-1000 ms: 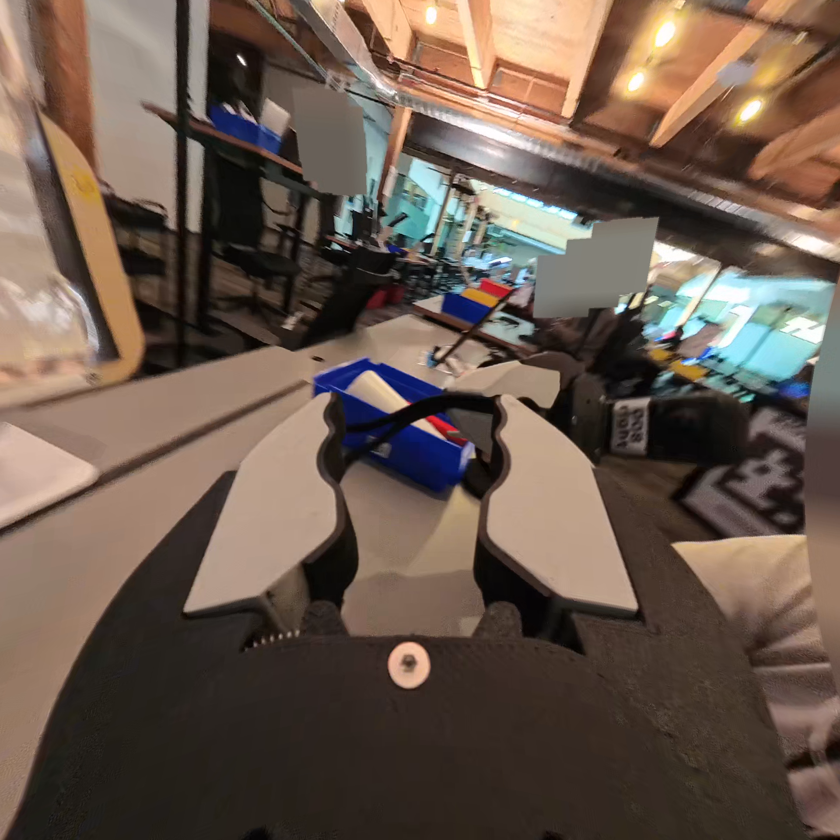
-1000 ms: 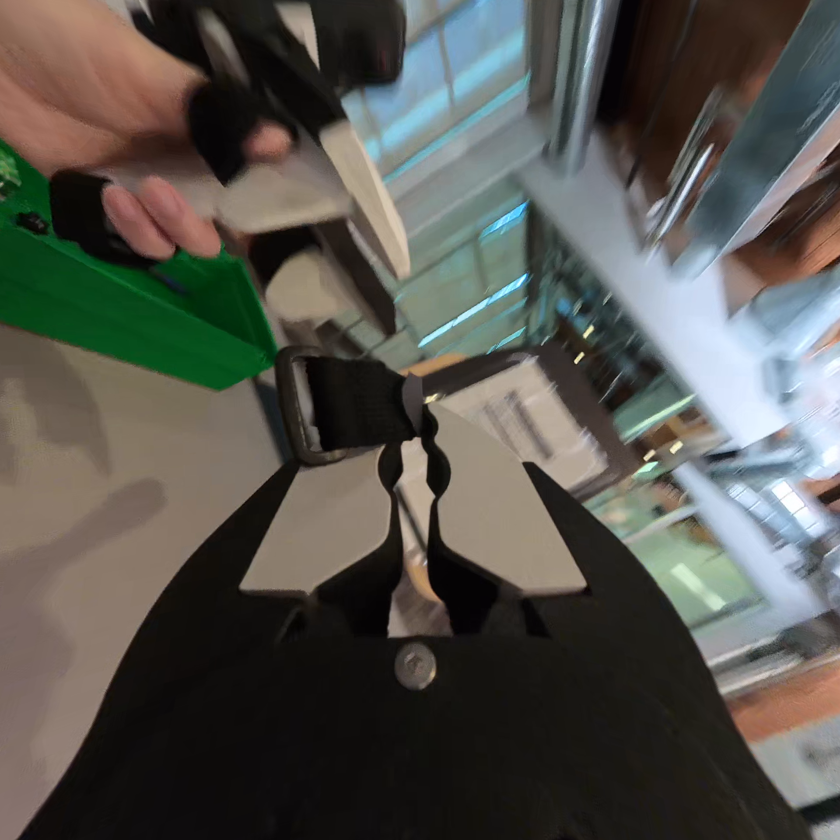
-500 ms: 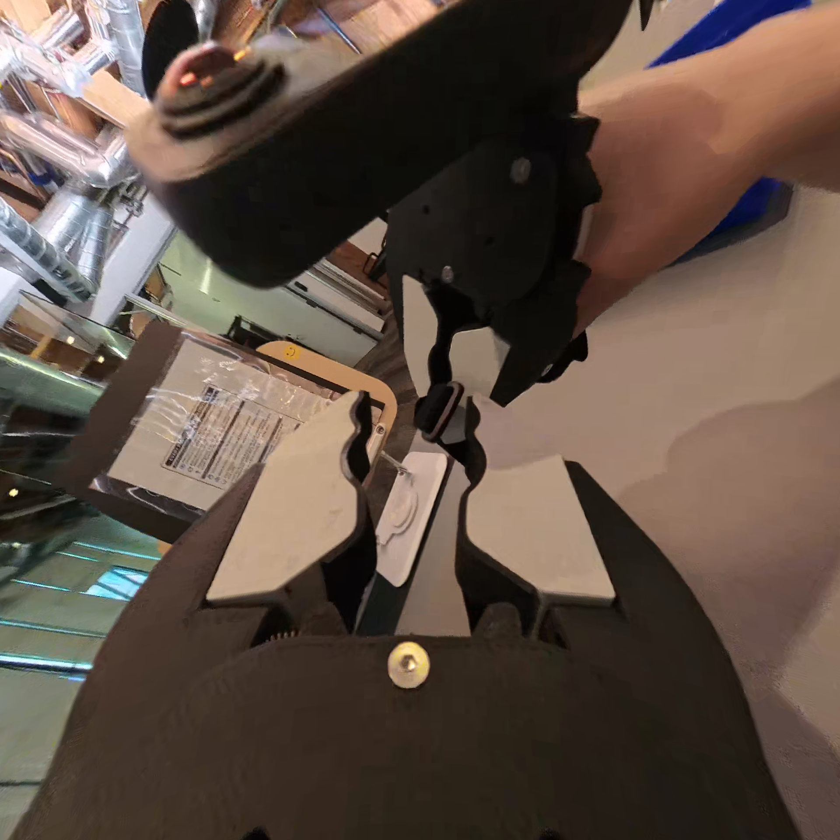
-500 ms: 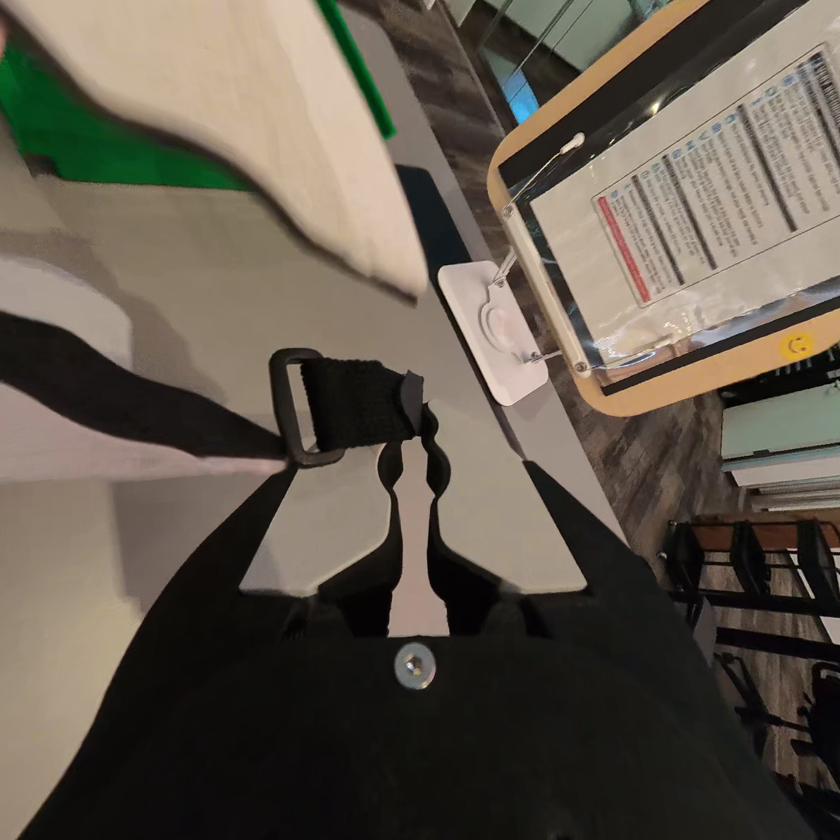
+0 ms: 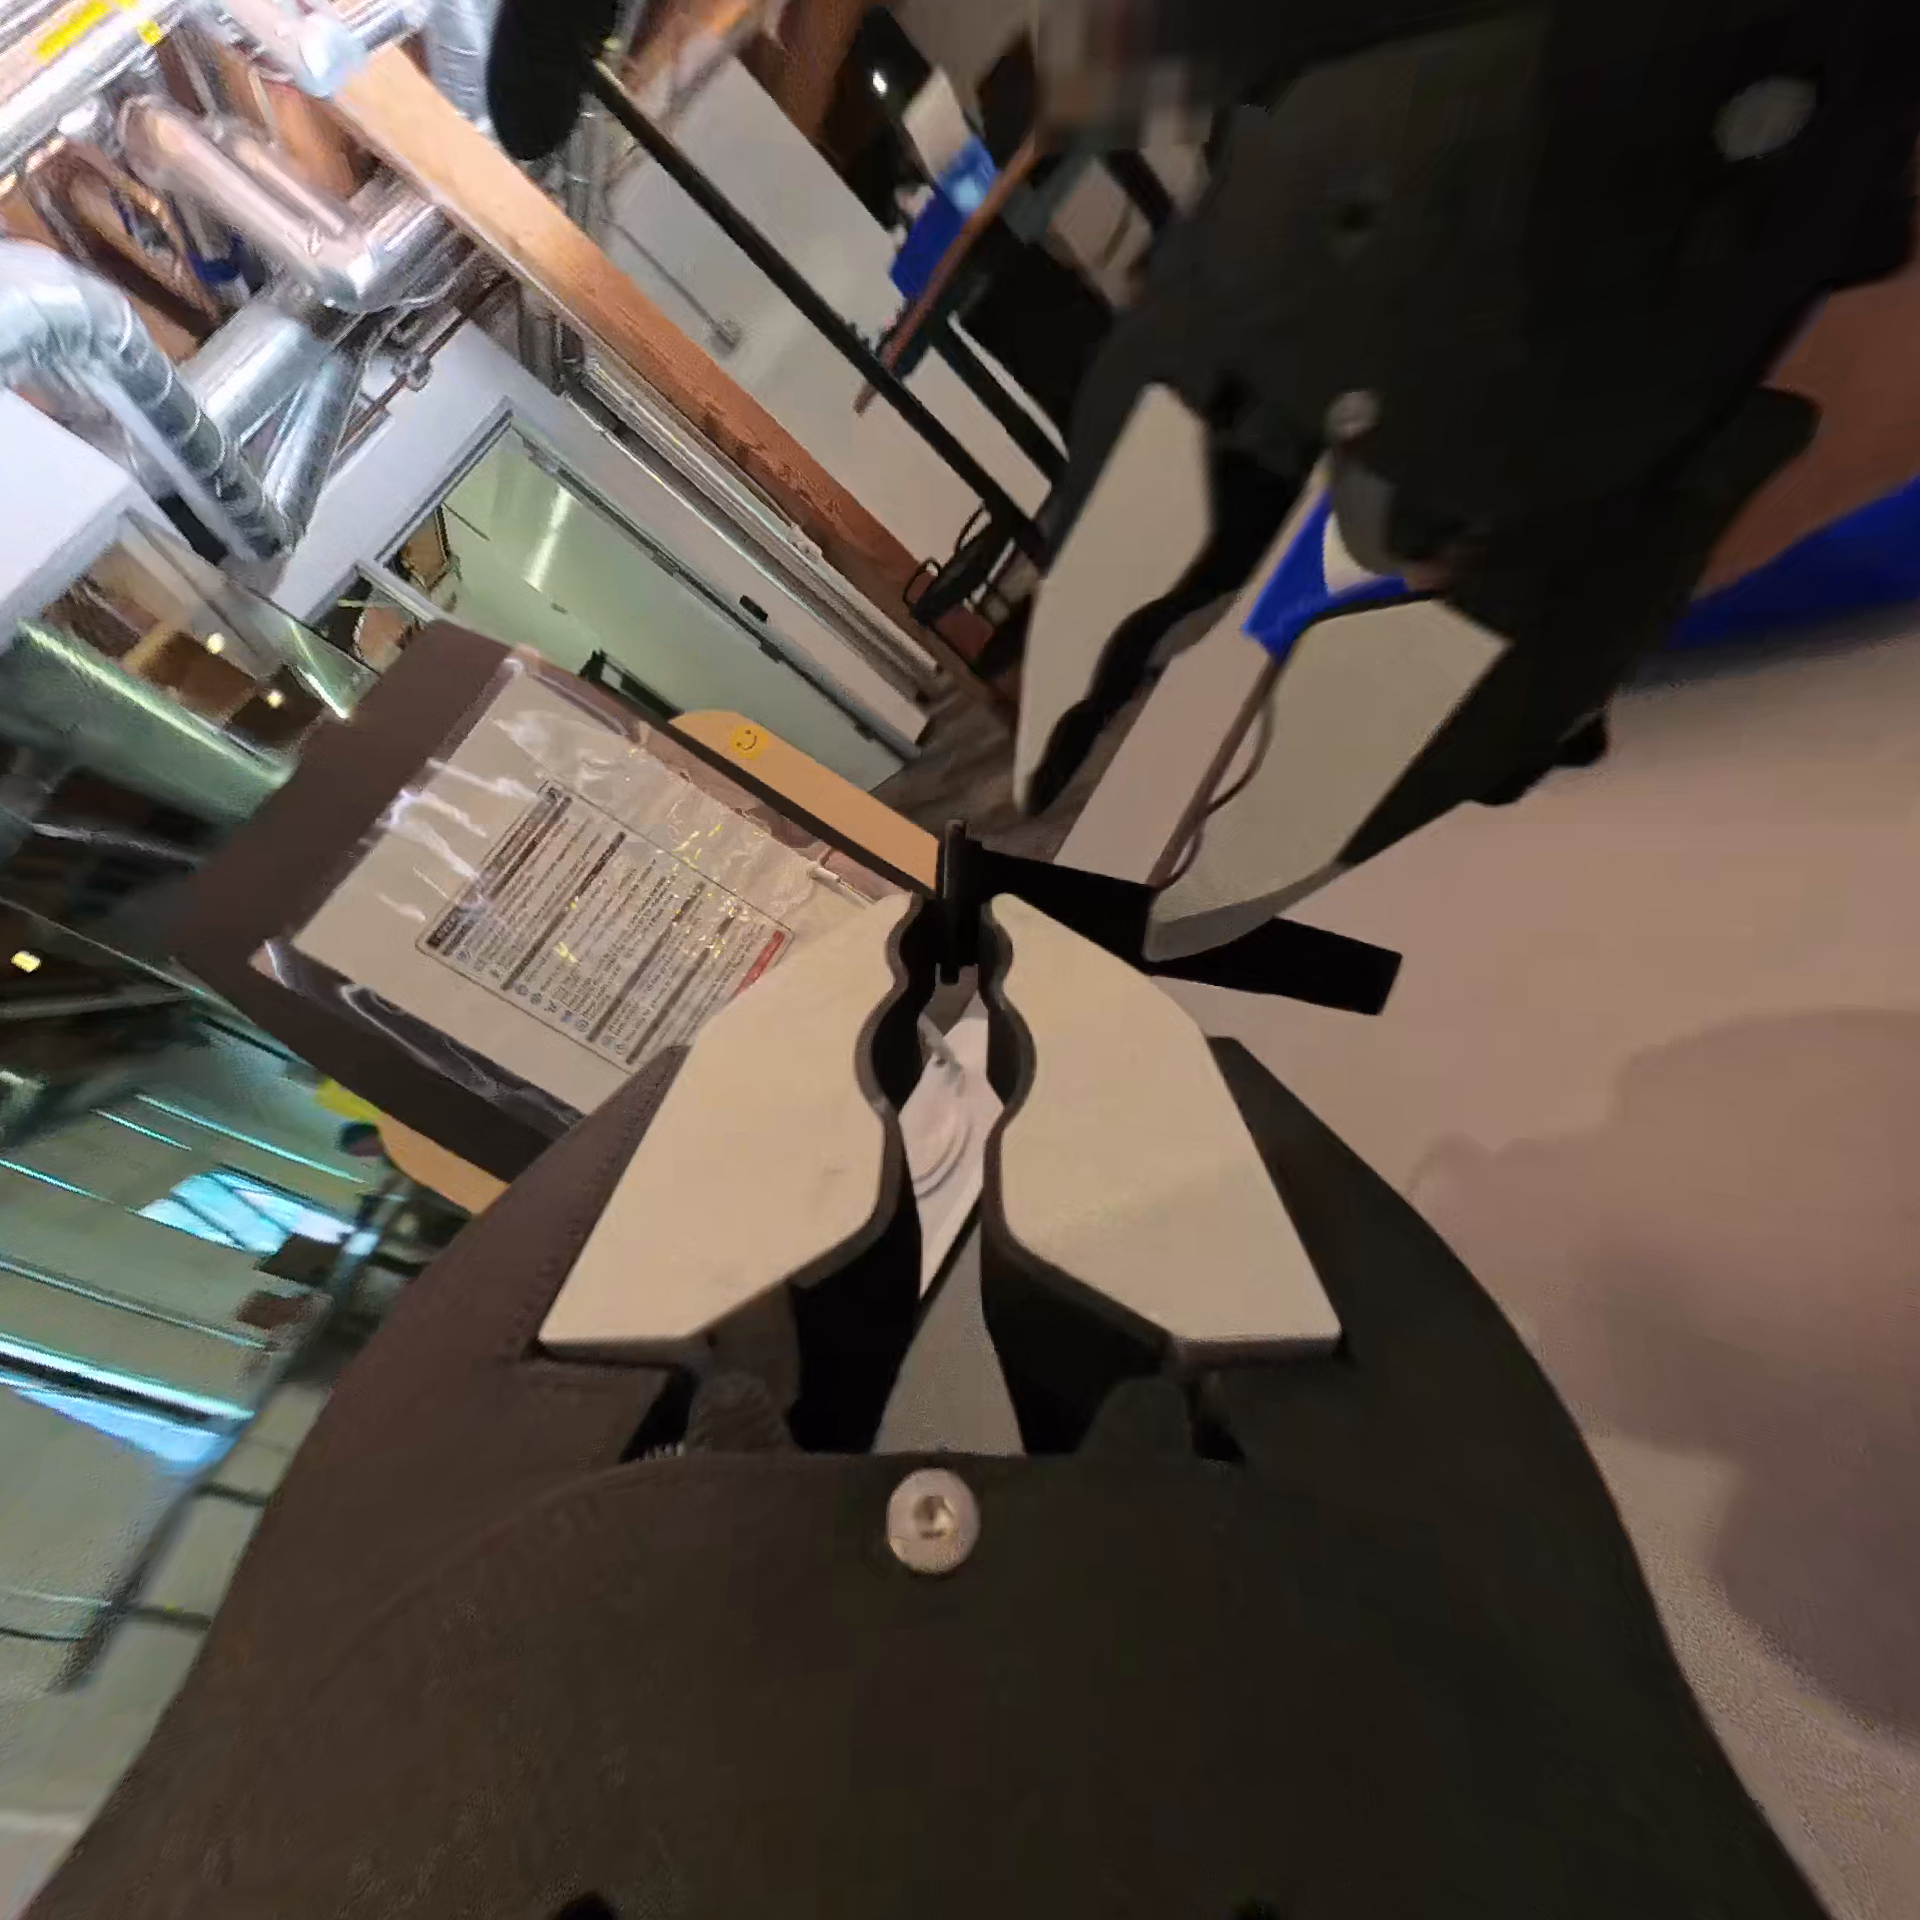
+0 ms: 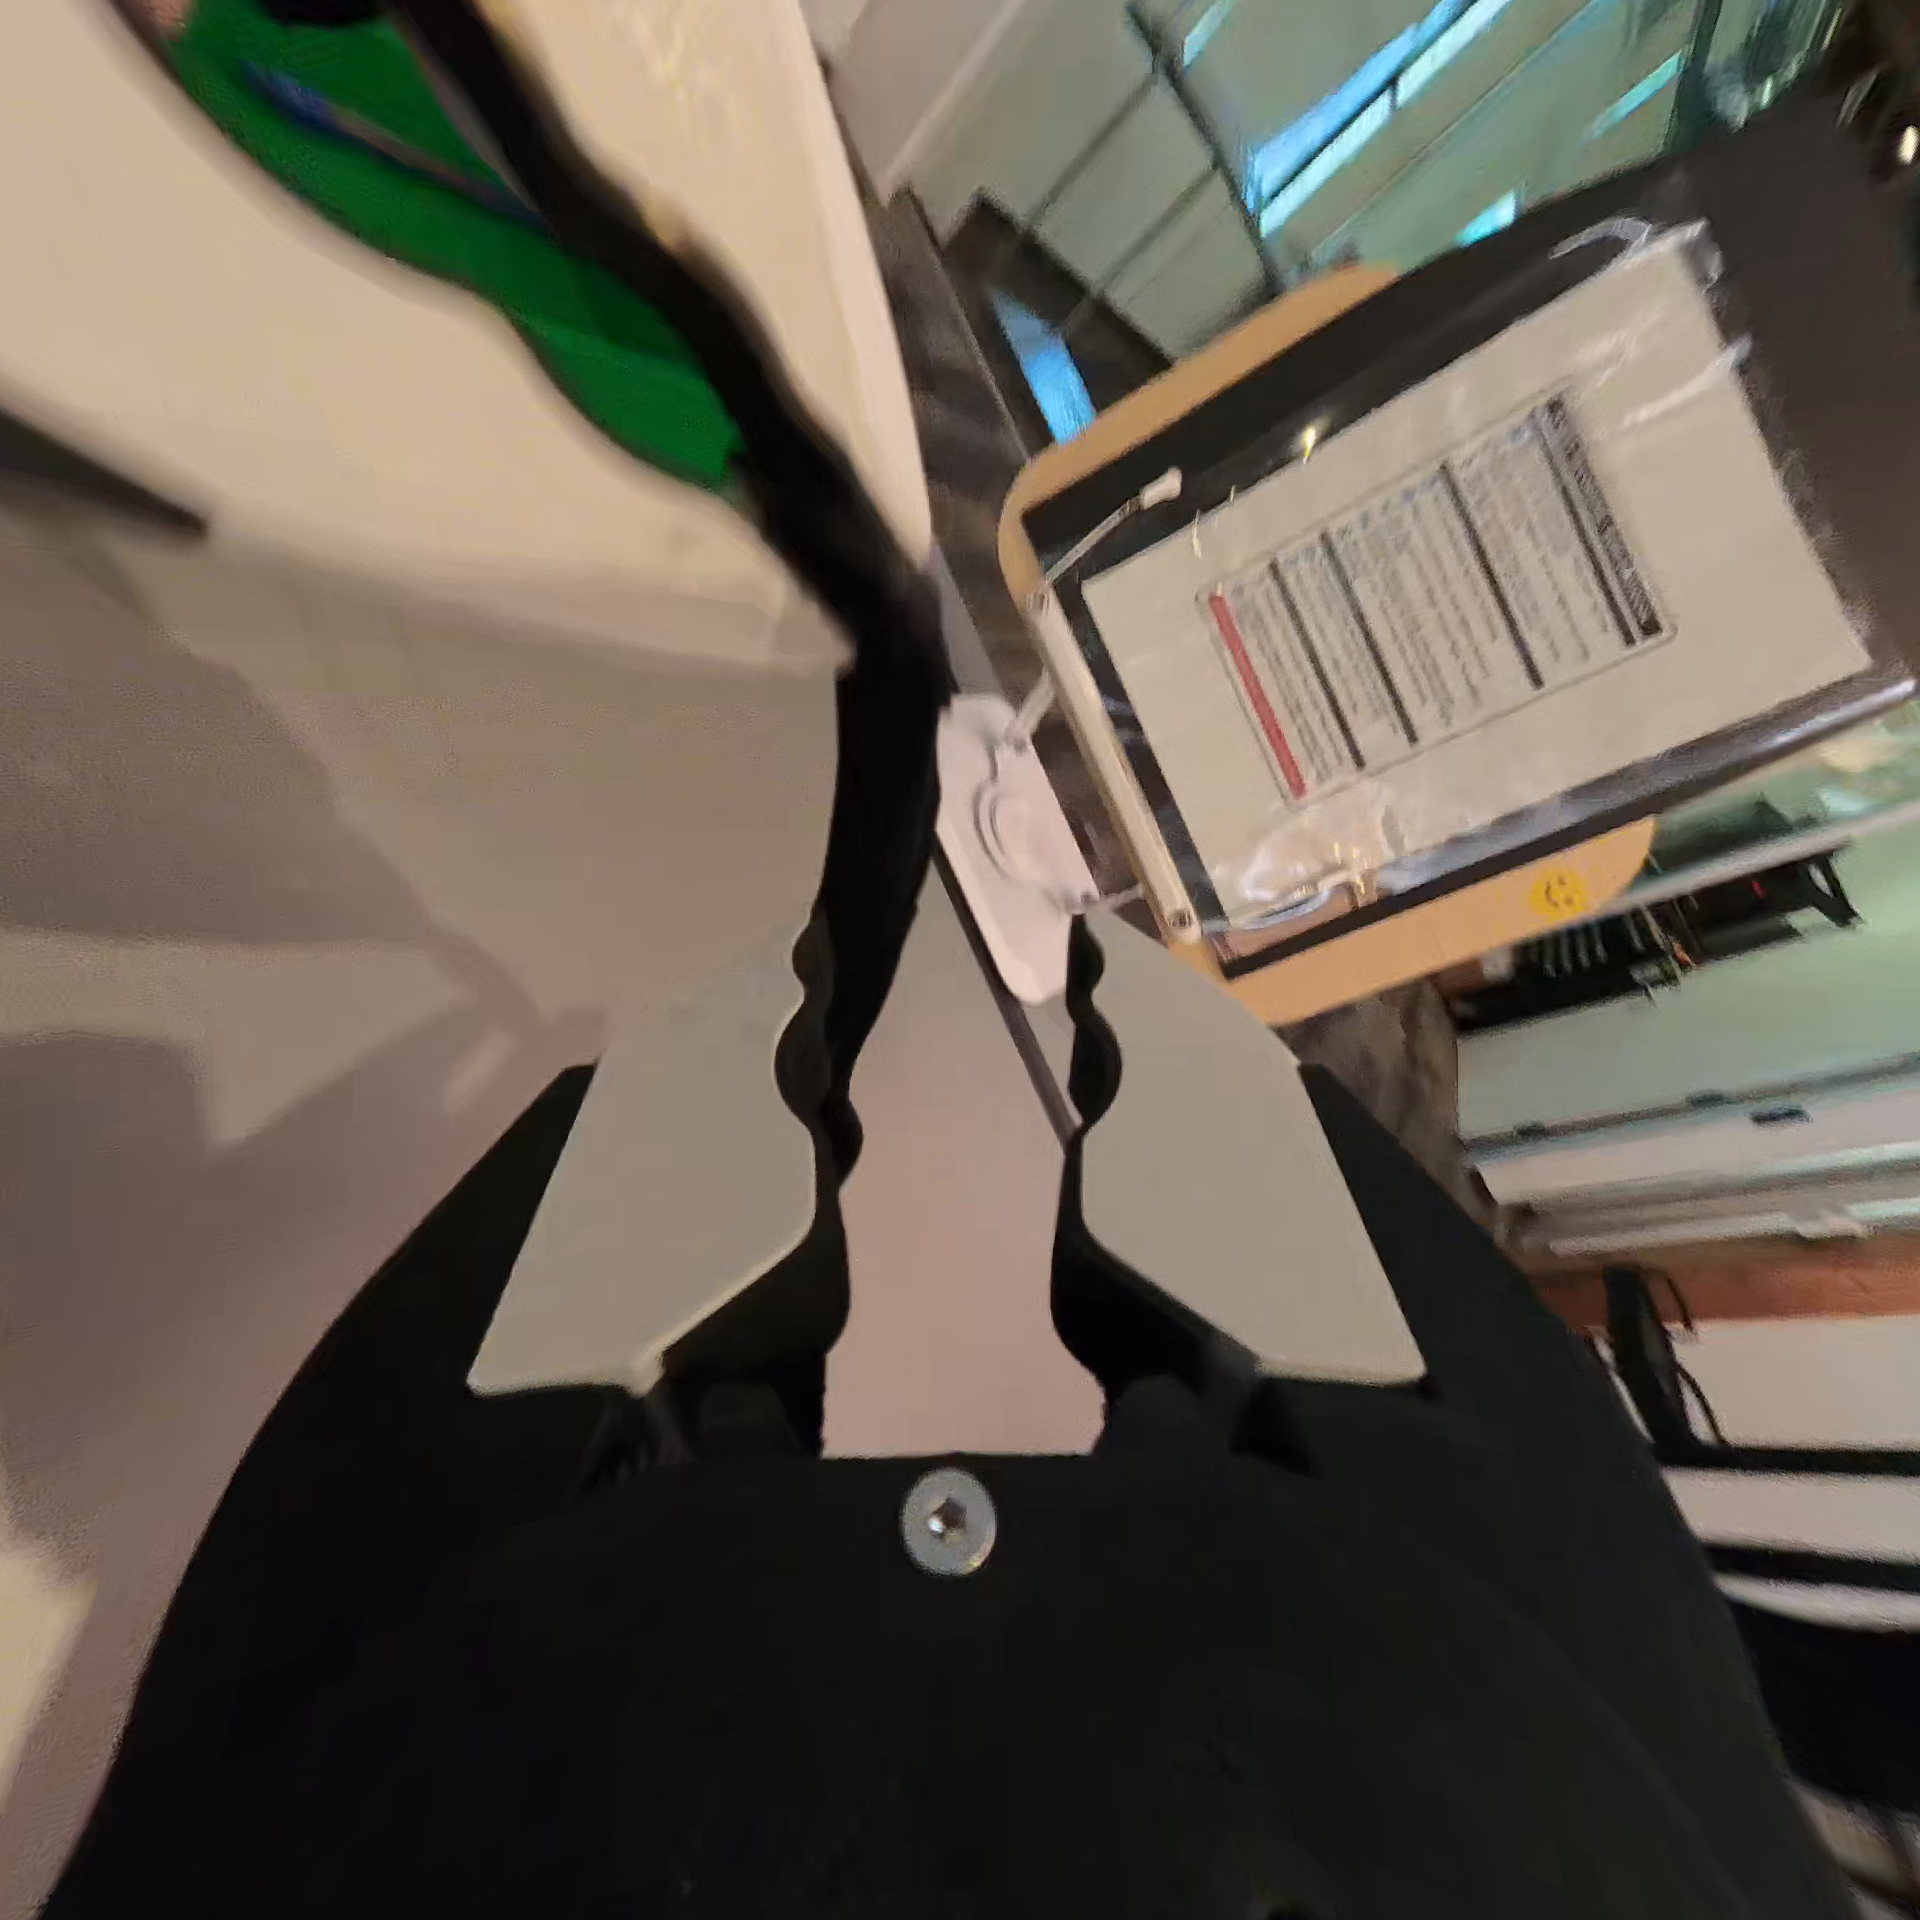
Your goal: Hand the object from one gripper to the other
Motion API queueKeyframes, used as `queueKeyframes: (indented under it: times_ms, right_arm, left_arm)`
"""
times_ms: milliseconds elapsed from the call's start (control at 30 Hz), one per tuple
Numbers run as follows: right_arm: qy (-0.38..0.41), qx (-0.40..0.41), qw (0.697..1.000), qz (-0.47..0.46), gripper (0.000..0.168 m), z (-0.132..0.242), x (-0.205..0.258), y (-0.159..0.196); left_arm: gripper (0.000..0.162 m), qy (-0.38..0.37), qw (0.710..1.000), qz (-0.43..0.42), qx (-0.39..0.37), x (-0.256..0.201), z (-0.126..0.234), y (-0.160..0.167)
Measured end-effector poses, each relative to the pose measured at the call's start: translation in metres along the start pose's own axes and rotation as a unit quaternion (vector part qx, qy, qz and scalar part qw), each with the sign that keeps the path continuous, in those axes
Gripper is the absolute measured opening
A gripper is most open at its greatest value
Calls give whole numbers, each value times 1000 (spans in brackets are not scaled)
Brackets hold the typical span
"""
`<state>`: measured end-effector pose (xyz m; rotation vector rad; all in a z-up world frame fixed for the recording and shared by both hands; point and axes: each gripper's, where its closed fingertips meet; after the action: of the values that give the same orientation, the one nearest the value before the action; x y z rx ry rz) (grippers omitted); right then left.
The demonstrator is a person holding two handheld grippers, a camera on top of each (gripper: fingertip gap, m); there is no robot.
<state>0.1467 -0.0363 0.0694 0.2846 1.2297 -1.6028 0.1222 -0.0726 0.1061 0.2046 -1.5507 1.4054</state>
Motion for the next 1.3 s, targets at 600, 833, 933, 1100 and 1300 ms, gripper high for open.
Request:
queueKeyframes:
  times_ms: [600, 833, 933, 1100, 1300]
  right_arm:
    - [-211, -545, 794, -170, 63, 118, -41, -43]
    - [-159, -517, 840, -34, 69, 122, 19, -77]
    - [-128, -504, 854, 20, 70, 123, 43, -90]
    - [-50, -498, 864, 56, 69, 126, 54, -102]
    - [109, -457, 870, 146, 60, 116, 56, -102]
  left_arm:
    - [7, 36, 877, 398, -265, 141, 99, 17]
    - [6, 27, 879, 394, -268, 143, 103, 15]
    - [6, 32, 876, 398, -271, 143, 103, 14]
    - [6, 31, 875, 397, -273, 143, 104, 13]
    - [6, 34, 876, 398, -270, 142, 102, 13]
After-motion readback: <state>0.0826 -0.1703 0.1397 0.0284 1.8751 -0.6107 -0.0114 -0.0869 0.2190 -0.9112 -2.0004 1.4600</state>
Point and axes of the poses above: each gripper's, where its closed fingertips meet, z back along the fingers, y out of its underside, x = y × z across the jaws, and after that the axes turned 11 degrees about x, right-handed
